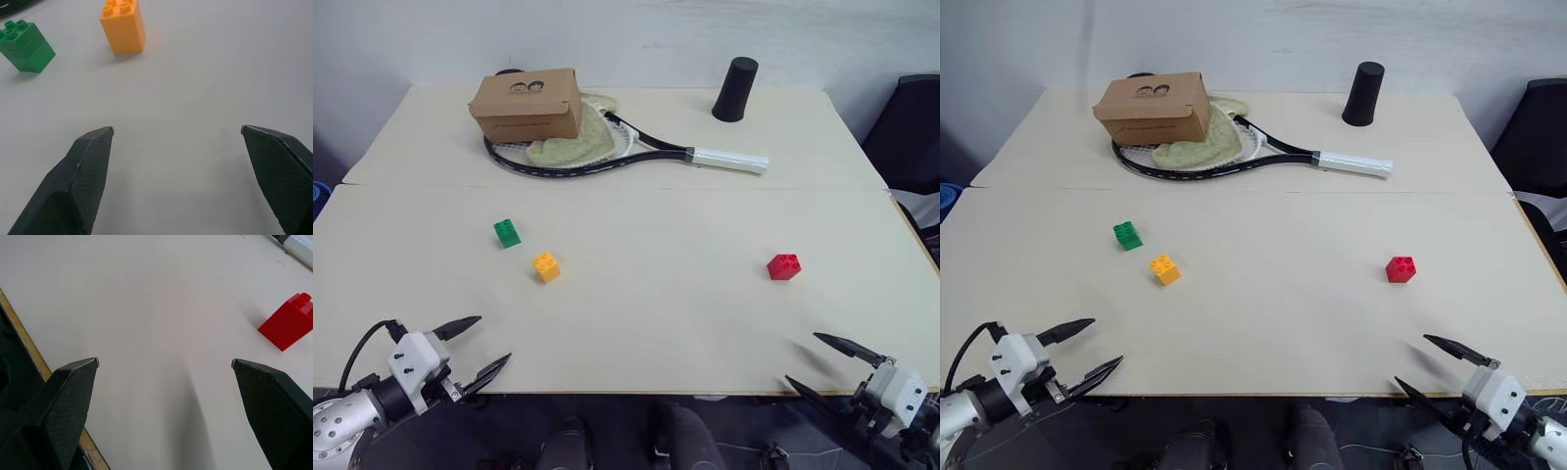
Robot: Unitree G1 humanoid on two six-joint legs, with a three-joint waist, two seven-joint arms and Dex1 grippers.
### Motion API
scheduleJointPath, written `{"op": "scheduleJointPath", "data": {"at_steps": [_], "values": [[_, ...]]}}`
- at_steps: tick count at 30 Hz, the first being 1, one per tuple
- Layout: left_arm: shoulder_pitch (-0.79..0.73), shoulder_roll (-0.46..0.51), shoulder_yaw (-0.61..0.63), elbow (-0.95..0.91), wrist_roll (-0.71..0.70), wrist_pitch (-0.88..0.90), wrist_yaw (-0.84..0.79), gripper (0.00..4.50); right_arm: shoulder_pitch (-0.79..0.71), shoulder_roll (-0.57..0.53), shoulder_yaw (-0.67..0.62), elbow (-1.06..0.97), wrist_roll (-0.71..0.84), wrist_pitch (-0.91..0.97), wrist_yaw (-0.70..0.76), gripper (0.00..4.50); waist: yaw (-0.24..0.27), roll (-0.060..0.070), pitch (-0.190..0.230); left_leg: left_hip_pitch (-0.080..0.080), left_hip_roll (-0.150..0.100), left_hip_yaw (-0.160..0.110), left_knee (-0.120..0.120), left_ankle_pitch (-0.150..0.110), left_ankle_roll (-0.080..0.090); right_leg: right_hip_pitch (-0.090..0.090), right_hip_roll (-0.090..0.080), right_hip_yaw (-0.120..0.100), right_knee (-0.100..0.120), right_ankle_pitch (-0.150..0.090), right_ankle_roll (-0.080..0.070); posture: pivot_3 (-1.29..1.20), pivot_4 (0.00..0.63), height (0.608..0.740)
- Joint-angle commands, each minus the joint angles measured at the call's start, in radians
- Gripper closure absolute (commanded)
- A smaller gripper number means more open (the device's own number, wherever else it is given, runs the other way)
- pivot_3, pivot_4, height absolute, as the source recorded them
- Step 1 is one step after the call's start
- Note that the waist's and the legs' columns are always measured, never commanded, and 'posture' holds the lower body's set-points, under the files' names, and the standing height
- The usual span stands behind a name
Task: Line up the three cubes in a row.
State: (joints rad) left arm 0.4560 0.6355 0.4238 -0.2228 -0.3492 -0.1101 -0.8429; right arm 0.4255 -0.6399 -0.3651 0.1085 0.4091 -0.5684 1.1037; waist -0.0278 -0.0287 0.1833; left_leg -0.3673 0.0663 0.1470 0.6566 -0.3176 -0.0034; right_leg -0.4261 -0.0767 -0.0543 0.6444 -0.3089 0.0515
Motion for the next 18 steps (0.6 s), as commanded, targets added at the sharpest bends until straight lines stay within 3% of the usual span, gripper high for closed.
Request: {"op": "scheduleJointPath", "data": {"at_steps": [1,5,11,18], "values": [[0.009,0.002,0.009,-0.042,-0.026,0.01,-0.01,0.14,0.001,0.013,-0.02,-0.011,0.02,-0.004,-0.026,0.0,0.0,0.0,0.0,0.0,0.0,0.0,0.0,0.0,0.0,0.0,0.0,0.0,0.0,0.0,0.0,0.0,0.15,0.74],[0.003,0.051,-0.036,-0.108,-0.152,0.135,-0.113,0.14,0.015,0.065,-0.089,-0.051,0.073,0.096,-0.167,0.0,0.001,0.0,0.0,0.0,0.0,0.0,0.0,0.0,0.0,0.0,0.0,0.0,0.0,0.0,0.0,0.0,0.15,0.74],[-0.173,0.036,-0.151,-0.194,-0.187,0.169,-0.122,0.14,0.137,0.211,-0.203,-0.106,0.081,0.154,-0.371,0.0,0.022,0.004,-0.002,0.0,0.0,-0.001,0.0,0.001,-0.001,0.001,-0.001,0.0,0.001,0.0,0.0,0.0,0.15,0.74],[-0.305,0.031,-0.248,-0.197,-0.196,0.218,-0.143,0.14,0.108,0.295,-0.122,-0.241,0.052,0.232,-0.475,0.0,-0.008,0.007,-0.004,0.004,0.0,0.001,-0.002,0.001,-0.002,0.002,0.0,0.002,0.002,0.0,0.0,0.0,0.15,0.74]]}}
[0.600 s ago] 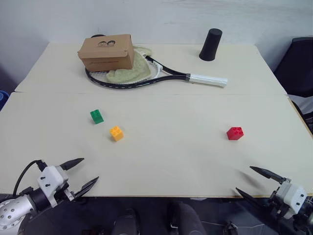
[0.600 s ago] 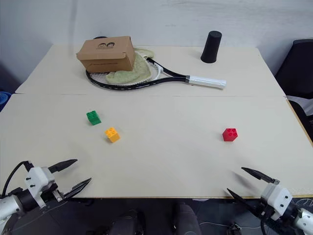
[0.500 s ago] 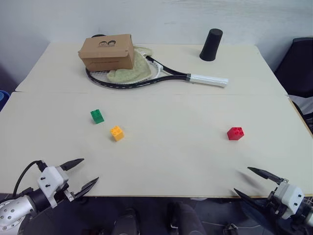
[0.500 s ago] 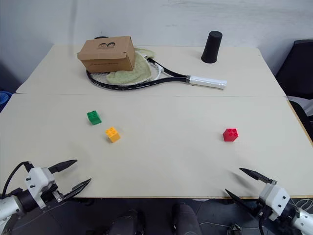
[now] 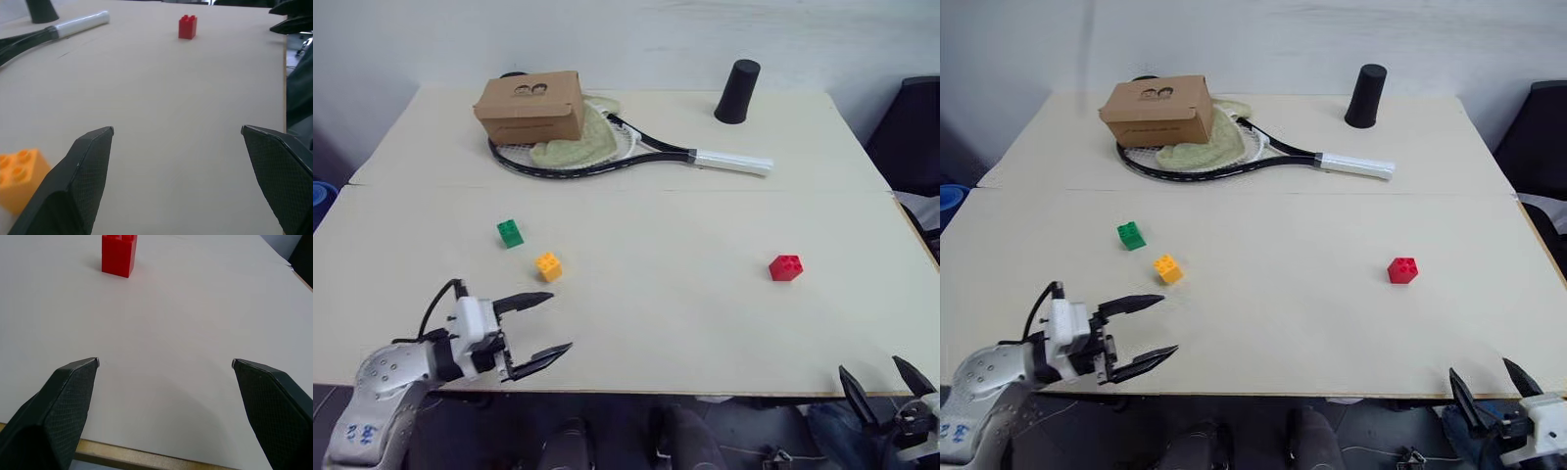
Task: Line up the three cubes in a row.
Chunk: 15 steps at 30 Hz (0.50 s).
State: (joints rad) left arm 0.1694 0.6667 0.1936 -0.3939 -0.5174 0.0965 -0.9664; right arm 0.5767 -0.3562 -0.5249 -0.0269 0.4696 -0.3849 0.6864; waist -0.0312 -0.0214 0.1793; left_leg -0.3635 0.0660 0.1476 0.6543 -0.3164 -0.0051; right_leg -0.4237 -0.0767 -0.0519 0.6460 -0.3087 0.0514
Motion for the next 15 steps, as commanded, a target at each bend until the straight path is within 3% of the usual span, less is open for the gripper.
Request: {"op": "scheduleJointPath", "data": {"at_steps": [1,4,9,15], "values": [[-0.03,0.001,-0.028,-0.026,-0.032,0.021,-0.025,0.14,-0.085,0.014,0.065,-0.141,-0.017,0.092,-0.095,0.0,-0.01,0.0,0.0,0.003,0.0,0.0,-0.002,0.001,-0.001,0.002,0.001,0.001,0.0,0.0,0.0,0.0,0.15,0.74],[-0.051,0.001,-0.041,-0.022,-0.033,0.039,-0.031,0.14,-0.175,0.013,0.104,-0.186,-0.032,0.19,-0.175,0.0,-0.019,0.001,0.0,0.008,0.0,0.001,-0.005,0.002,-0.003,0.006,0.001,0.001,-0.001,-0.001,-0.001,0.0,0.15,0.74],[-0.063,-0.012,-0.069,-0.02,-0.004,0.04,-0.018,0.14,-0.446,0.008,0.168,-0.118,-0.118,0.386,-0.358,0.0,-0.019,0.001,0.0,0.009,0.0,0.0,-0.005,0.004,-0.008,0.007,0.001,0.0,-0.001,-0.001,-0.001,0.0,0.15,0.74],[-0.038,-0.02,-0.075,-0.043,0.012,0.037,0.005,0.14,-0.578,0.029,0.225,-0.041,-0.155,0.45,-0.398,0.0,-0.005,0.001,0.0,0.009,0.0,-0.001,-0.005,0.004,-0.008,0.007,0.002,0.0,-0.002,-0.002,-0.001,0.0,0.15,0.74]]}}
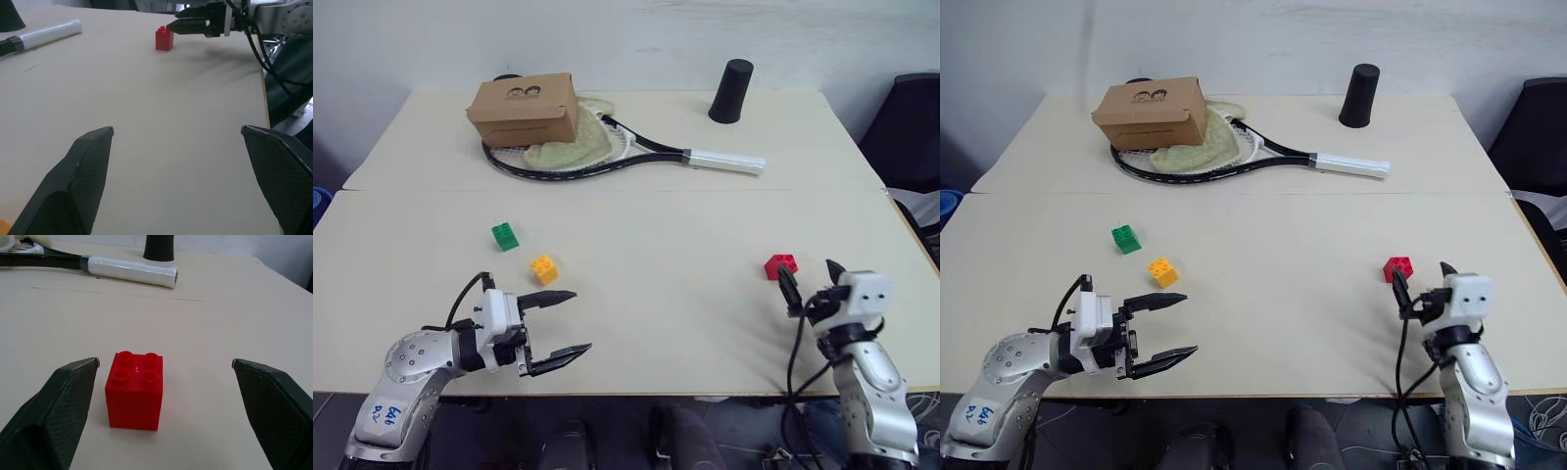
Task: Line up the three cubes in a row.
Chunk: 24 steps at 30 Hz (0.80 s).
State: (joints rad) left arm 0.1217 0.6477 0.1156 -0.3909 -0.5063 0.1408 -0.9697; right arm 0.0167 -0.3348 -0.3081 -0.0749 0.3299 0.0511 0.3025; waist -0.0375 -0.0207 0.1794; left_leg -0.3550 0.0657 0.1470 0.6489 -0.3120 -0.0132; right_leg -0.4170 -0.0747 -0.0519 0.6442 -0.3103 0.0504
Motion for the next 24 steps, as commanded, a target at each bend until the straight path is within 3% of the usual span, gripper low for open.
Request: {"op": "scheduleJointPath", "data": {"at_steps": [1,5,6,9,15,16,18,20,24], "values": [[0.012,-0.001,0.003,-0.047,0.001,-0.007,0.01,0.14,-0.03,0.01,0.014,0.016,-0.018,0.017,-0.019,0.0,0.002,0.0,0.0,0.0,0.0,0.0,0.0,0.0,0.0,0.0,0.0,0.0,0.0,0.0,0.0,0.0,0.15,0.74],[0.031,-0.001,-0.001,-0.058,0.001,-0.005,0.016,0.14,-0.07,0.012,0.038,0.058,-0.045,0.031,-0.031,0.0,0.002,0.0,0.0,0.0,0.0,0.001,0.001,0.0,0.001,0.0,0.0,0.001,0.0,0.001,0.001,0.0,0.15,0.74],[0.034,-0.002,-0.003,-0.059,0.002,-0.005,0.017,0.05,-0.079,0.013,0.04,0.068,-0.05,0.027,-0.032,0.19,0.002,0.0,0.0,0.0,0.0,0.001,0.001,0.0,0.001,0.0,0.0,0.001,0.0,0.001,0.001,0.0,0.15,0.74],[0.038,-0.001,-0.009,-0.063,0.004,-0.003,0.017,0.0,-0.099,0.022,0.038,0.088,-0.041,0.012,-0.02,0.91,0.002,0.0,0.0,0.0,0.0,0.001,0.0,0.0,0.001,0.0,0.0,0.001,0.0,0.001,0.001,0.0,0.15,0.74],[0.024,0.0,-0.012,-0.053,0.006,-0.002,0.022,0.0,-0.116,-0.018,0.031,0.091,-0.009,0.018,0.066,2.94,0.002,0.0,0.0,0.0,0.0,0.001,0.0,0.0,0.001,0.0,0.0,0.001,0.0,0.001,0.001,0.0,0.15,0.74],[0.021,0.0,-0.014,-0.052,0.006,-0.001,0.023,0.0,-0.117,-0.037,0.027,0.092,0.008,0.023,0.105,3.0,0.002,0.0,0.0,0.0,0.0,0.001,0.0,0.0,0.001,0.0,0.0,0.001,0.0,0.001,0.001,0.0,0.15,0.74],[0.019,-0.001,-0.016,-0.049,0.007,0.0,0.024,0.0,-0.119,-0.104,0.028,0.088,0.089,0.015,0.299,2.99,0.003,0.0,0.0,0.0,0.0,0.001,0.0,-0.002,0.004,0.0,0.0,0.001,0.0,0.001,0.001,0.0,0.15,0.74],[0.029,0.004,-0.018,-0.046,0.005,0.001,0.013,0.0,-0.094,-0.274,0.096,0.078,0.141,-0.041,0.692,2.99,0.006,0.003,0.002,0.0,0.0,0.001,0.0,-0.003,0.005,0.0,0.0,0.001,-0.001,0.001,0.001,0.0,0.15,0.74],[0.033,0.011,-0.013,-0.035,0.005,0.001,-0.001,0.0,-0.137,-0.432,0.21,0.134,0.147,-0.077,1.041,2.99,0.006,0.001,0.002,0.002,0.001,0.0,0.001,-0.004,0.008,0.004,0.002,-0.001,-0.004,0.001,0.002,0.0,0.15,0.74]]}}
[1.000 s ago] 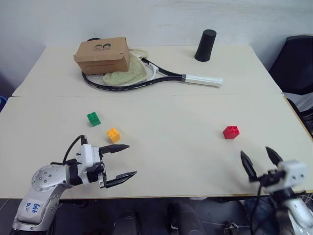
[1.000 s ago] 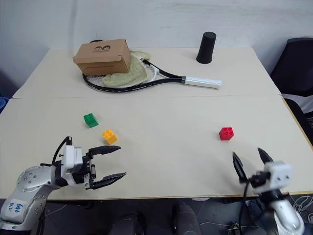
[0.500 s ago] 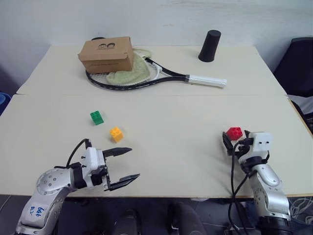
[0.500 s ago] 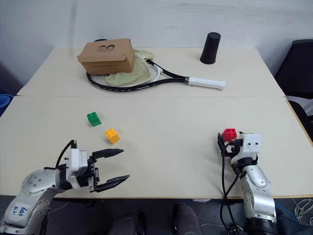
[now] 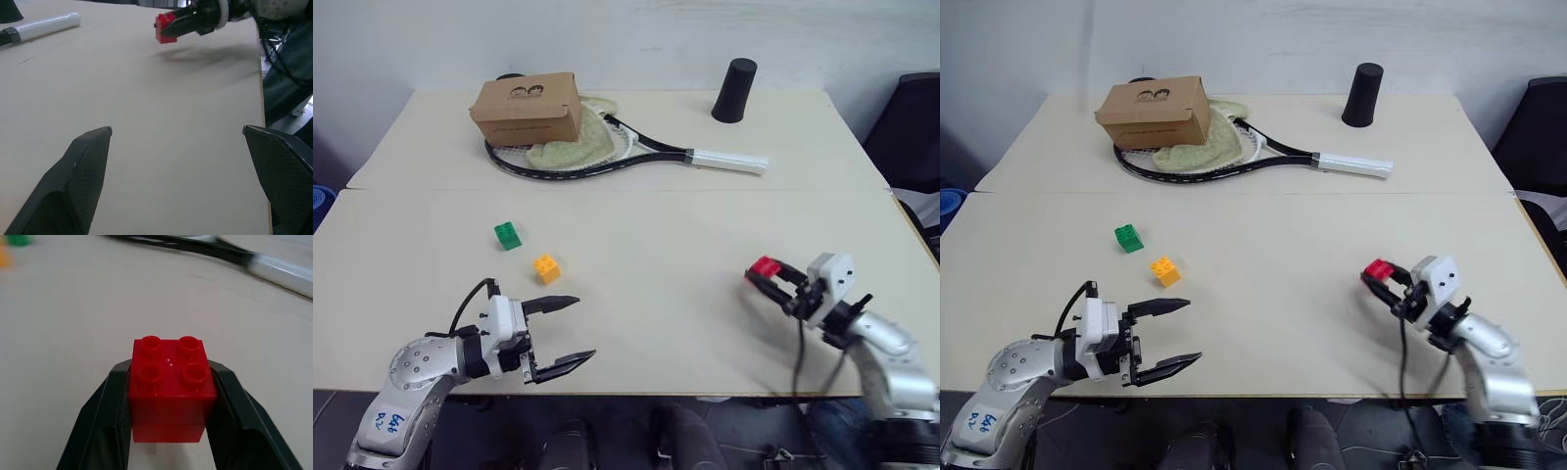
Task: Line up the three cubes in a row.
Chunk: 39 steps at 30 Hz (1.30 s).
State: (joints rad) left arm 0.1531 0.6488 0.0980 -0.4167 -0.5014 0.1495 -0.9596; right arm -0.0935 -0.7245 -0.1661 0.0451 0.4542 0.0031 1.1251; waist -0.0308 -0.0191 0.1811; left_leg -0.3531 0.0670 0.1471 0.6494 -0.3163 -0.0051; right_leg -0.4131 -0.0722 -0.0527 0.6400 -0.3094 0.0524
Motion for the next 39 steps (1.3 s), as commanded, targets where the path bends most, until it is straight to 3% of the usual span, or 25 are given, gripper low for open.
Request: {"op": "scheduleJointPath", "data": {"at_steps": [1,6,10,15,29,35,39], "values": [[0.0,0.01,0.006,-0.006,0.0,-0.007,-0.013,0.0,-0.041,-0.06,0.092,0.025,0.019,-0.03,0.271,2.99,-0.002,-0.002,0.0,0.0,0.0,0.0,0.0,0.0,0.0,0.0,0.0,0.0,0.0,0.0,0.0,0.0,0.15,0.74],[-0.002,0.011,0.01,-0.009,-0.001,0.002,-0.009,0.0,-0.12,-0.064,0.158,0.137,-0.019,-0.123,0.427,2.99,0.002,-0.002,0.0,0.0,0.0,0.0,0.001,0.0,-0.001,0.0,0.0,0.0,0.0,0.0,0.0,0.0,0.15,0.74],[0.032,0.036,0.03,-0.048,-0.014,0.026,-0.014,0.0,-0.286,0.062,0.225,0.356,-0.079,-0.266,0.47,2.99,-0.011,-0.004,0.002,0.0,0.001,0.001,0.002,0.0,-0.002,0.0,0.0,0.001,0.0,0.0,-0.001,0.0,0.15,0.74],[0.052,0.058,0.071,-0.066,-0.022,0.046,-0.001,0.0,-0.342,0.123,0.251,0.468,-0.093,-0.303,0.488,2.99,-0.002,-0.003,0.003,0.0,0.001,0.0,0.001,0.004,-0.008,-0.001,-0.001,0.0,0.002,0.0,-0.003,0.0,0.15,0.74],[0.011,0.079,0.086,-0.082,-0.037,0.102,-0.016,0.0,-0.416,0.091,0.332,0.692,-0.092,-0.457,0.489,2.99,-0.001,-0.004,0.002,0.002,-0.001,0.0,0.003,0.003,-0.005,0.002,-0.005,-0.001,0.002,0.001,-0.001,0.0,0.15,0.74],[-0.006,0.092,0.086,-0.078,-0.039,0.117,-0.039,0.0,-0.459,0.091,0.358,0.766,-0.096,-0.442,0.489,2.99,-0.003,-0.006,0.001,0.003,-0.001,0.0,0.003,0.003,-0.005,0.003,-0.005,-0.001,0.002,0.001,-0.001,0.0,0.15,0.74],[-0.011,0.089,0.086,-0.083,-0.038,0.127,-0.038,0.0,-0.466,0.093,0.353,0.769,-0.08,-0.429,0.489,1.8,0.0,-0.005,0.001,0.002,-0.001,-0.001,0.003,0.003,-0.005,0.002,-0.006,-0.001,0.002,0.001,-0.002,0.0,0.15,0.74]]}}
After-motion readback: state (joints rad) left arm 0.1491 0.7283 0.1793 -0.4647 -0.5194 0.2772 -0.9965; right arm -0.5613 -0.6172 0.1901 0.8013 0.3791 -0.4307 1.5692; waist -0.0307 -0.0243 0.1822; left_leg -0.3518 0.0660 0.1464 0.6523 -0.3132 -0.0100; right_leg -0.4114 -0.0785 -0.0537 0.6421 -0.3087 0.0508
